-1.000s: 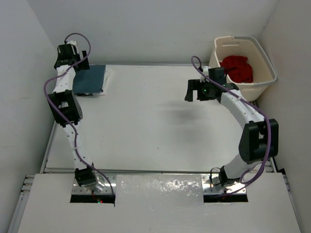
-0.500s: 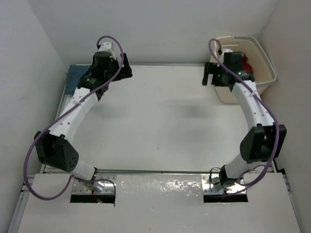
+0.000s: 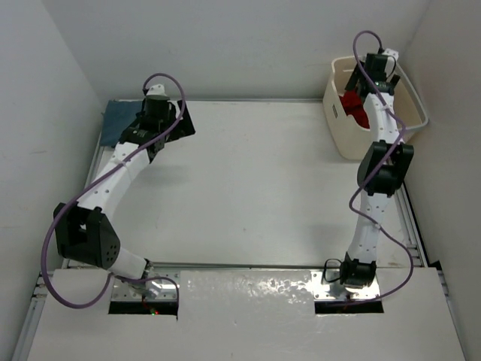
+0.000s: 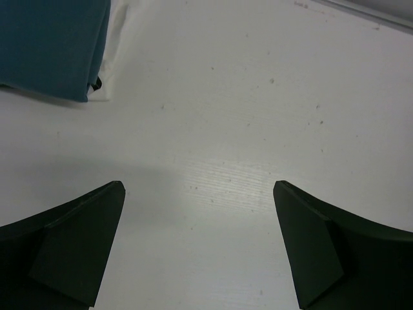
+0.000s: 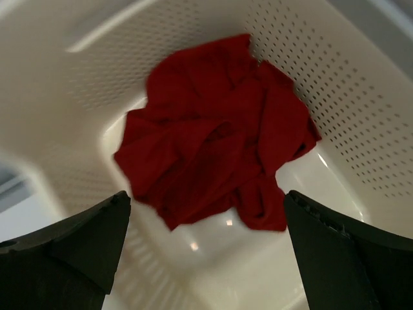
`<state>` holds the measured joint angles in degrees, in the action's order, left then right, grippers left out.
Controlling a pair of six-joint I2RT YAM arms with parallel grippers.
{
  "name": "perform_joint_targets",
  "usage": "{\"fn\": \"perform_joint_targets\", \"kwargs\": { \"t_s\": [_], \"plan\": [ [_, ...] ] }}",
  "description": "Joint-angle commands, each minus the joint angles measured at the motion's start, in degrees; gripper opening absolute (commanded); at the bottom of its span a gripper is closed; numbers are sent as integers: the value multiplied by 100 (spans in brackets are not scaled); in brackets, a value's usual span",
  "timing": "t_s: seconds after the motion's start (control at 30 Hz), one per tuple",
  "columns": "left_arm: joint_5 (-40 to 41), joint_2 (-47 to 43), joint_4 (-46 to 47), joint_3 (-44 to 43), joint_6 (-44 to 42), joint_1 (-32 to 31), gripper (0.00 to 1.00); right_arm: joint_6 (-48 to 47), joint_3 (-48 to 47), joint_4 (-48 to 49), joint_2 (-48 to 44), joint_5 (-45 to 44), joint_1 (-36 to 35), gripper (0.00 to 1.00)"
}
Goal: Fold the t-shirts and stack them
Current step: Grab crumpled tshirt from bin with the right arm
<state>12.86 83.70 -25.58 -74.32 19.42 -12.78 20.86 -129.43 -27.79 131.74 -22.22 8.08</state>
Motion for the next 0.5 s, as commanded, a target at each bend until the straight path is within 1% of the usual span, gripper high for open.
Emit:
{"fn": "perform_joint_targets", "kwargs": {
  "t_s": [0.0,0.07,0.13,0.17,0.23,0.3,0.47],
  "plan": [
    [59,119,343,-433,-184,-14,100,23,-353,1170,614,-345,124,99],
    [15,234,335,-608,-210,-14,100,58,-828,1407,1009,-362,220,99],
    [6,462,247,-767,-245,-14,100,303,-647,1906,1353,-397,325,99],
    [6,463,203,-820,-246,-14,100,304,-628,2022,1354,-363,378,99],
    [85,586,107,-882,-237,-14,100,515,-794,1849,1634,-310,458,99],
    [102,673,80,-917,-228,-14,100,638,-760,1865,1801,-266,554,99],
    [181,954,-69,-1180,-202,-14,100,559,-707,1760,2057,-300,599,99]
  ]
}}
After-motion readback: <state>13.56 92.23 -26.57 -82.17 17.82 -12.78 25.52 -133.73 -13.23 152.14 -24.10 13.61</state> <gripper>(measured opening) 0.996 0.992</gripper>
